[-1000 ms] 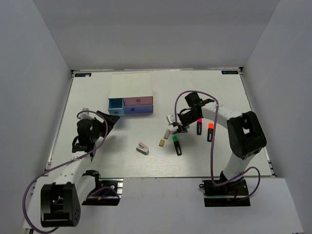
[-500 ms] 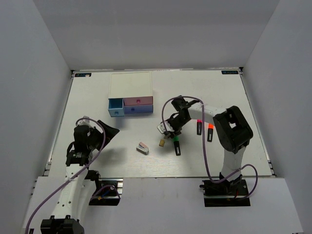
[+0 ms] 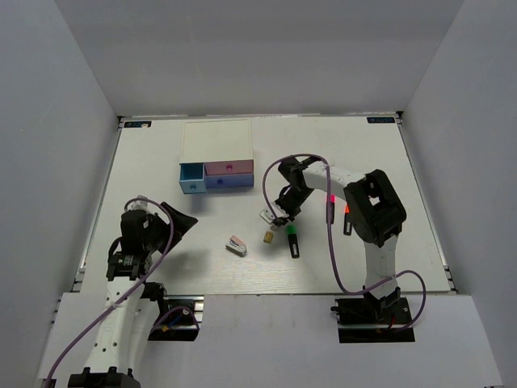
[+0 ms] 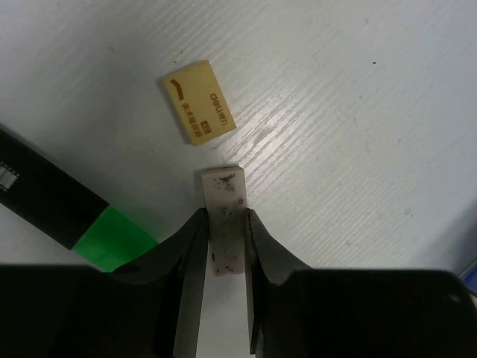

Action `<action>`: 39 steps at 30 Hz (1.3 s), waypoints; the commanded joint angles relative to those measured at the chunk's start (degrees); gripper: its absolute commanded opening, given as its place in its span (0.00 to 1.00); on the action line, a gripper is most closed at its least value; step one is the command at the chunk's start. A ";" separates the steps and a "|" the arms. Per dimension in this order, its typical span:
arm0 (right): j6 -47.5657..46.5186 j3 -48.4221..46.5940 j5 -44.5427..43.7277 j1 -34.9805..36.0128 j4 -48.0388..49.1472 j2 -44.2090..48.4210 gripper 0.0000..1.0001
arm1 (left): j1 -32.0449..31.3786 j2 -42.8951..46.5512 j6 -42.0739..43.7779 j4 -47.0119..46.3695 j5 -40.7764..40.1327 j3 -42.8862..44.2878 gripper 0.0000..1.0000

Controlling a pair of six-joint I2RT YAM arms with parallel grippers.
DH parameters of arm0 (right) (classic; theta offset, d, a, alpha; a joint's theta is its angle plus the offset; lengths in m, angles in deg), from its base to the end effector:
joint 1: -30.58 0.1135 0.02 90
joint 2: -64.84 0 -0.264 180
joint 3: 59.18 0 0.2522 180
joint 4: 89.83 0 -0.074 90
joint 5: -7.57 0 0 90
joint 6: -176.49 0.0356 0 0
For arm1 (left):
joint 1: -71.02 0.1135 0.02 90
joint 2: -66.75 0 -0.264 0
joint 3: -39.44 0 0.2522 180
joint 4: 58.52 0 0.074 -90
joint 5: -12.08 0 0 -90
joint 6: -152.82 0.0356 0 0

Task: Sort the stationery into containers
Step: Pick up the stationery from the center of the board, then place the stationery in the storage box.

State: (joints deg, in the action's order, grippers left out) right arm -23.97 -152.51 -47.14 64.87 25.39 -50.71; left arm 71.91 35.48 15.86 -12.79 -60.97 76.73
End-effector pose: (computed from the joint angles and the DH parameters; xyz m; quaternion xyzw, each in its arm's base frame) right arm 0.2964 0.2270 0.1534 -0.9103 0.2809 0.2231 0.2065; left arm 0.1284 -0.0084 0.2079 -0.3059 0.8438 -0.2872 0.3346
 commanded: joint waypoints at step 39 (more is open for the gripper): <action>100.79 -21.77 -2.16 15.11 85.65 -6.62 0.08 | -0.27 9.38 0.29 5.39 1.77 2.84 0.99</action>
State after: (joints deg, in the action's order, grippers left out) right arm 74.08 -173.95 -48.21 79.93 105.99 -57.57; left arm 71.75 44.31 15.44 -8.42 -59.81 77.58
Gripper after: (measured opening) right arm 0.279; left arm 0.984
